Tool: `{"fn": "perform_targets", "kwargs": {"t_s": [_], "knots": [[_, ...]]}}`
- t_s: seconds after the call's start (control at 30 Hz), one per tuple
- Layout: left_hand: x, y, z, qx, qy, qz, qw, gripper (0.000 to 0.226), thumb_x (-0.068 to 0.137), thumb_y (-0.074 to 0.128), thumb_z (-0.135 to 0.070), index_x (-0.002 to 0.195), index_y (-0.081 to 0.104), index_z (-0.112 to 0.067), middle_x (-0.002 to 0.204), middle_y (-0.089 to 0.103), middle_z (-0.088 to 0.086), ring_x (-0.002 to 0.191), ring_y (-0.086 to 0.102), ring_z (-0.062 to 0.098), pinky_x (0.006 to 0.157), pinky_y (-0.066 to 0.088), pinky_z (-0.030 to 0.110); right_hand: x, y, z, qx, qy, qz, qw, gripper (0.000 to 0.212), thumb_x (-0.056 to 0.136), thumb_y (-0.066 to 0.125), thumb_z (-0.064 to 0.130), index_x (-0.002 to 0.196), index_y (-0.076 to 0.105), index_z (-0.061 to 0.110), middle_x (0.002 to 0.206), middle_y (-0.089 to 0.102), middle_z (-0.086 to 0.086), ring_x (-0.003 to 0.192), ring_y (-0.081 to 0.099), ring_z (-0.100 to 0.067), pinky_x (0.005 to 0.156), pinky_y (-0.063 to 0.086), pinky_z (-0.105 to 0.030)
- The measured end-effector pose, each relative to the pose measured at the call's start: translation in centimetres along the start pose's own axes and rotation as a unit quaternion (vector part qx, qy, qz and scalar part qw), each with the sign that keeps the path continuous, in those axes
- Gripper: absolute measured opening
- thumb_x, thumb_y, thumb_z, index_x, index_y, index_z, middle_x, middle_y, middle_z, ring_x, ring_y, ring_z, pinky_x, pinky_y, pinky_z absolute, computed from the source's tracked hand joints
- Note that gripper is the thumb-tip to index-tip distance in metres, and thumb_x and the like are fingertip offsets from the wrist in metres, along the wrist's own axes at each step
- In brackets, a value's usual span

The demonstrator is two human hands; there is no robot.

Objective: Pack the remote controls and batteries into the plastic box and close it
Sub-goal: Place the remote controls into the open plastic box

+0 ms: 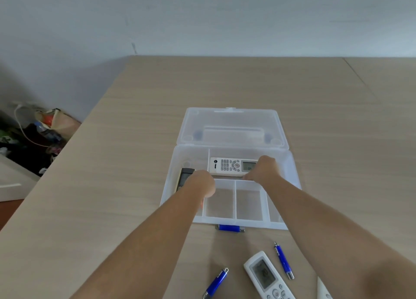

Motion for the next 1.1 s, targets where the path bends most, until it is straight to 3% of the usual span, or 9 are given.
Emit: {"fn": "perform_targets", "kwargs": {"t_s": [0.17, 0.27, 0.33, 0.47, 0.6, 0.73, 0.87, 1.0, 1.1], "knots": [[0.0, 0.2, 0.0, 0.064, -0.015, 0.032, 0.997, 0.021, 0.096, 0.040, -0.001, 0.077, 0.048, -0.003, 0.064, 0.046, 0.007, 0.053, 0.051, 0.020, 0.048, 0.041, 0.025, -0.2, -0.7, -0.1, 0.006, -0.005, 0.035, 0.999, 0.046, 0.068, 0.080, 0.041, 0.069, 0.044, 0.012, 0.062, 0.044, 0.001, 0.076, 0.055, -0.024, 0.068, 0.045, -0.029], [-1.3, -0.5, 0.2, 0.035, -0.011, -0.014, 0.999, 0.014, 0.095, 0.047, -0.009, 0.101, 0.058, -0.003, 0.073, 0.057, 0.007, 0.074, 0.064, 0.026, 0.059, 0.048, 0.028, -0.8, -2.3, -0.3, 0.016, -0.033, 0.024, 0.999, 0.036, 0.082, 0.068, 0.034, 0.071, 0.048, 0.006, 0.064, 0.049, -0.003, 0.077, 0.051, -0.024, 0.063, 0.040, -0.027], [-2.9, -1.5, -0.5, 0.085, 0.022, -0.087, 0.992, 0.021, 0.093, 0.050, -0.015, 0.110, 0.060, -0.008, 0.095, 0.066, 0.007, 0.090, 0.068, 0.026, 0.067, 0.045, 0.029, -1.4, -3.8, -0.4, 0.020, -0.055, -0.019, 0.998, 0.026, 0.088, 0.056, 0.022, 0.083, 0.061, -0.003, 0.085, 0.065, -0.013, 0.077, 0.051, -0.026, 0.054, 0.036, -0.023], [-7.7, -1.7, -4.1, 0.130, 0.151, -0.207, 0.958, 0.025, 0.094, 0.047, -0.021, 0.117, 0.049, -0.012, 0.108, 0.064, 0.008, 0.100, 0.063, 0.029, 0.067, 0.038, 0.032, -3.7, -6.7, -2.2, 0.102, -0.050, -0.120, 0.986, 0.026, 0.086, 0.044, 0.004, 0.096, 0.065, -0.006, 0.099, 0.069, -0.021, 0.094, 0.063, -0.037, 0.069, 0.046, -0.030], [-12.2, 2.9, -6.2, 0.153, 0.337, -0.115, 0.922, 0.024, 0.093, 0.047, -0.023, 0.114, 0.052, -0.012, 0.106, 0.063, 0.012, 0.101, 0.060, 0.031, 0.074, 0.041, 0.033, -7.5, -7.6, -6.4, 0.158, -0.017, -0.176, 0.972, 0.018, 0.083, 0.043, 0.006, 0.077, 0.060, 0.010, 0.084, 0.063, -0.014, 0.085, 0.062, -0.035, 0.067, 0.043, -0.030], [-13.8, 8.1, -5.7, 0.216, 0.402, -0.033, 0.889, 0.028, 0.087, 0.057, -0.021, 0.114, 0.056, -0.013, 0.096, 0.058, 0.006, 0.094, 0.058, 0.027, 0.073, 0.040, 0.030, -11.6, -5.9, -12.4, 0.134, 0.043, -0.199, 0.970, 0.019, 0.082, 0.048, 0.013, 0.092, 0.064, 0.011, 0.099, 0.068, -0.014, 0.088, 0.061, -0.033, 0.071, 0.048, -0.033], [-13.8, 12.4, -5.2, 0.326, 0.444, -0.009, 0.835, 0.053, 0.077, 0.072, -0.033, 0.123, 0.055, -0.013, 0.120, 0.055, 0.007, 0.108, 0.054, 0.025, 0.085, 0.046, 0.036, -15.0, -2.6, -17.7, 0.078, 0.121, -0.109, 0.984, 0.046, 0.077, 0.057, 0.037, 0.114, 0.058, 0.009, 0.119, 0.059, -0.015, 0.110, 0.057, -0.035, 0.089, 0.049, -0.038], [-13.7, 14.4, -5.3, 0.419, 0.442, -0.037, 0.792, 0.058, 0.076, 0.073, -0.034, 0.126, 0.054, -0.012, 0.126, 0.052, 0.008, 0.117, 0.049, 0.025, 0.091, 0.042, 0.037, -17.7, 1.0, -20.2, 0.044, 0.158, 0.016, 0.986, 0.075, 0.068, 0.065, 0.053, 0.121, 0.049, 0.003, 0.120, 0.056, -0.015, 0.104, 0.062, -0.031, 0.079, 0.052, -0.033], [-13.5, 14.9, -5.5, 0.450, 0.428, -0.066, 0.781, 0.059, 0.079, 0.071, -0.035, 0.130, 0.051, -0.012, 0.132, 0.049, 0.008, 0.123, 0.047, 0.025, 0.097, 0.039, 0.036, -18.6, 2.7, -20.2, 0.053, 0.144, 0.014, 0.988, 0.075, 0.070, 0.070, 0.045, 0.124, 0.040, 0.002, 0.120, 0.054, -0.014, 0.102, 0.062, -0.030, 0.071, 0.049, -0.033]]}}
Point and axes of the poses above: each hand's wrist, its own x-axis towards the middle knuckle, its own y-axis out of the palm, z = x × y, the point moved 2 cm from there along x, towards the middle knuckle
